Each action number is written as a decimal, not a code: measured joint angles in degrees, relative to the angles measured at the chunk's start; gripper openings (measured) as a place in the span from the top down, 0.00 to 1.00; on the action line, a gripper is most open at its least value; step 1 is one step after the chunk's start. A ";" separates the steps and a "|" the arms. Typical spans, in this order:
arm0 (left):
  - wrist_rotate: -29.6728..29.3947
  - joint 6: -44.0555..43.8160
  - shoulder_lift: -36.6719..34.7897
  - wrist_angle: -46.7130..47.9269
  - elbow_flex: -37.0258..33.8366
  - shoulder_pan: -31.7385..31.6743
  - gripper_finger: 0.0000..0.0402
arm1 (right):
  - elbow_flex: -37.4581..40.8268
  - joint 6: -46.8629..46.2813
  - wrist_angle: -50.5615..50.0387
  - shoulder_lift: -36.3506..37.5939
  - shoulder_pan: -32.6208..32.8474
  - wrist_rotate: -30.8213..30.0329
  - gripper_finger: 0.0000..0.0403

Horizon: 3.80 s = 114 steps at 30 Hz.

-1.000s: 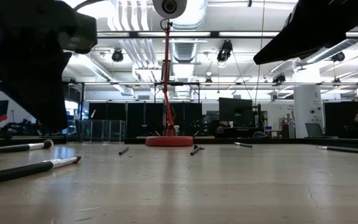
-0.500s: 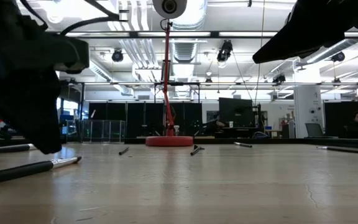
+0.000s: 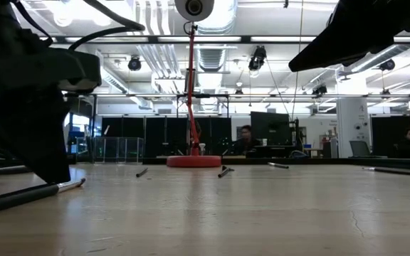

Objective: Pick & Place Makeup Supplies
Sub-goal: Put the makeup brush into the transparent organizer

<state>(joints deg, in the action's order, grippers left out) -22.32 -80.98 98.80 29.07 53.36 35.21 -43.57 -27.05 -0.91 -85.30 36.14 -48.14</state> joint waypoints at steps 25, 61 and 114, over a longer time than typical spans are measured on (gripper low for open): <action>-9.23 14.92 -9.29 6.94 -0.25 -0.27 1.00 | 0.00 0.00 -0.09 0.00 0.00 0.02 0.96; -9.81 64.51 -43.95 -56.03 -29.76 -75.84 1.00 | 0.09 1.14 -0.09 0.00 -0.04 -0.28 0.96; -23.82 80.04 -27.83 -70.70 -29.74 -85.18 0.95 | 0.22 1.09 -0.20 0.00 -0.04 -1.38 0.96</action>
<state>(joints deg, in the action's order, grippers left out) -46.14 -0.94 70.96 -41.63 23.62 -49.98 -43.35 -25.96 -1.10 -85.30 36.10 -49.52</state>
